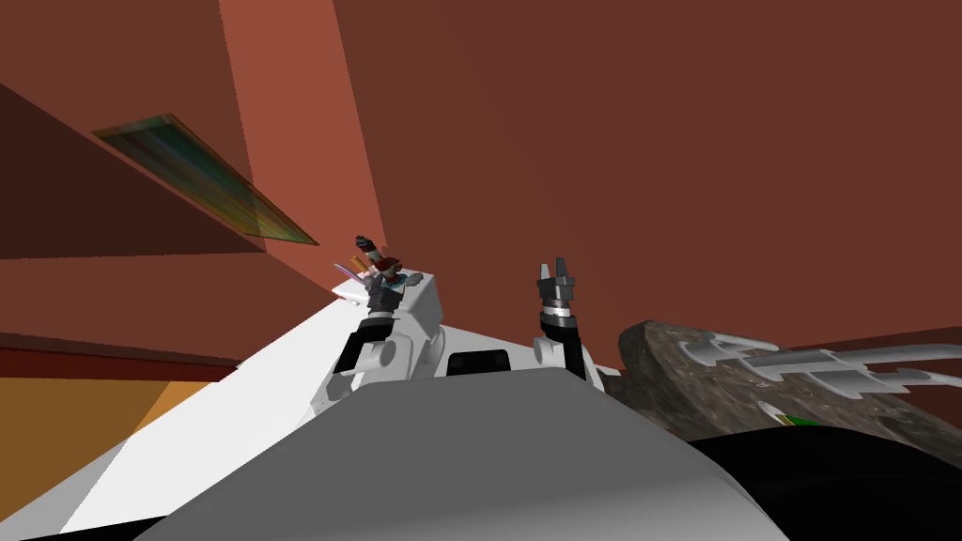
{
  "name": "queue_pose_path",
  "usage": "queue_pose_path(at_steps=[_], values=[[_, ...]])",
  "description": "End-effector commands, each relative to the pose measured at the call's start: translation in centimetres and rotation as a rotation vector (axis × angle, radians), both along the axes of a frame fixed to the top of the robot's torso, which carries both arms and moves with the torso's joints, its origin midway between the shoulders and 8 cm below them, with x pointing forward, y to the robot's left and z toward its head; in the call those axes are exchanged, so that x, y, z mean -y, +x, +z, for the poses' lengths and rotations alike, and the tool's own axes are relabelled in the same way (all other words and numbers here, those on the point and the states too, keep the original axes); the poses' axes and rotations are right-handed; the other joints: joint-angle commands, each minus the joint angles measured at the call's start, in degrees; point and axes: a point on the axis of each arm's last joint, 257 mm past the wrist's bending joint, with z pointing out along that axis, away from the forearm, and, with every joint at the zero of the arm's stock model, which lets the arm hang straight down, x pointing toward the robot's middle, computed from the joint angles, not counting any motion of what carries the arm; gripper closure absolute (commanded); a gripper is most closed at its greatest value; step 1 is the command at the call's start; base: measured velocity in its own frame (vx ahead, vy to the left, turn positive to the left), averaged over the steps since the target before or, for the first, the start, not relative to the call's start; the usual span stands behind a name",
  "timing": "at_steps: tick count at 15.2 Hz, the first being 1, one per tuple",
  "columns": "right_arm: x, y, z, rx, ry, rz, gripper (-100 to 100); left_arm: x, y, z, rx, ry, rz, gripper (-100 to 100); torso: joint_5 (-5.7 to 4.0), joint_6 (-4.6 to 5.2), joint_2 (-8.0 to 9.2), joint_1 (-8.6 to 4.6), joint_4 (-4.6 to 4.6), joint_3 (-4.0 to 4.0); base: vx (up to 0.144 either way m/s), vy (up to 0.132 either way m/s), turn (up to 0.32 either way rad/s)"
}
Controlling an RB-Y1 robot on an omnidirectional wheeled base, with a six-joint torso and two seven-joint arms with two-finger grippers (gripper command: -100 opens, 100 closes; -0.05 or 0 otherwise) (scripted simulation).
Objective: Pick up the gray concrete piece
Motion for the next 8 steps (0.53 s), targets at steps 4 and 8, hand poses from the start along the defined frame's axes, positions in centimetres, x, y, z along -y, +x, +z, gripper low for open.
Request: queue_pose_path(at_steps=[4,8], values=[[0.0,0.0,0.0,0.0,0.0,0.0,0,-1.4,0.8,-3.7,-0.051,-0.182,0.032,-100,0.02,0.0,0.03,0.07,0.01,0.02,0.056,-0.033,-0.051],[0.0,0.0,0.0,0.0,0.0,0.0,0,-1.6,1.0,-6.6,-0.075,-0.344,0.063,-100,0.03,0.0,-0.04,0.09,-0.01,-0.02,0.074,-0.025,-0.048]])
